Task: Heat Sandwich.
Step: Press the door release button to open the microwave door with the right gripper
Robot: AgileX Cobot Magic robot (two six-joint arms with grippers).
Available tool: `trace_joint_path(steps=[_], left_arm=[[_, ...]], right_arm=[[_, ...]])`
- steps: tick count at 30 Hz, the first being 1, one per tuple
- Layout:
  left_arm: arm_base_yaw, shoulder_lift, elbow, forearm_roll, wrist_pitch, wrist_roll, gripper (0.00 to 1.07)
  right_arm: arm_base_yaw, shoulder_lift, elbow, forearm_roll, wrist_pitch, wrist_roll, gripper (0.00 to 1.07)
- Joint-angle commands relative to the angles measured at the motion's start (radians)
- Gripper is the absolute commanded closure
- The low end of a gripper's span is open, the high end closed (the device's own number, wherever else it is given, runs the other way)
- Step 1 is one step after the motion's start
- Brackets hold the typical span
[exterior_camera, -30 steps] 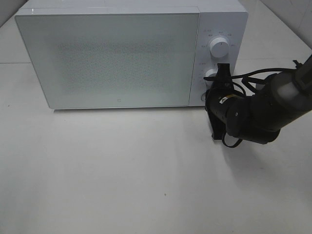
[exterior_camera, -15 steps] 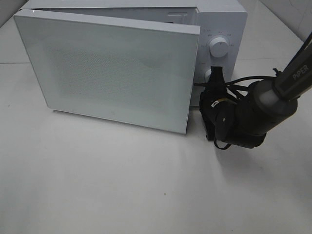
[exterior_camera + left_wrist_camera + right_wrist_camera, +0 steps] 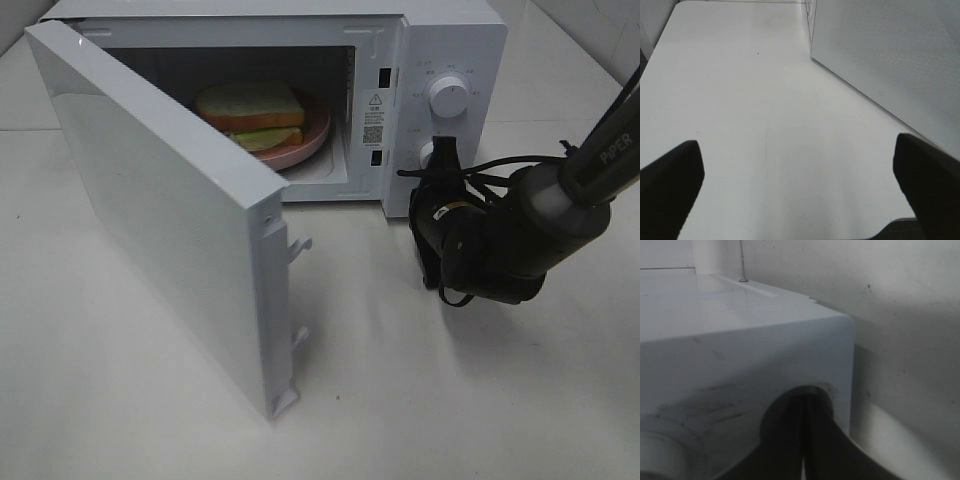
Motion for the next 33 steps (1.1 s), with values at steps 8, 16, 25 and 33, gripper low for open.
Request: trace_joint_path(steps=[8, 16, 25, 33], left_arm=[[-0.005, -0.016, 0.002, -0.002, -0.002, 0.0, 0.09], [-0.005, -0.016, 0.002, -0.002, -0.002, 0.0, 0.09], [-0.005, -0.016, 0.002, -0.002, -0.002, 0.0, 0.09], [-0.005, -0.016, 0.002, -0.002, -0.002, 0.0, 0.09]], right_arm=[[-0.028, -0.003, -0.097, -0.119, -0.213, 0.024, 1.07], [-0.028, -0.003, -0.097, -0.119, -0.188, 0.024, 1.07], [-0.026, -0.069, -0.036, -0.115, -0.036, 0.035, 1.07], [-0.025, -0.154, 0.076, -0.119, 0.128, 0.005, 1.07]])
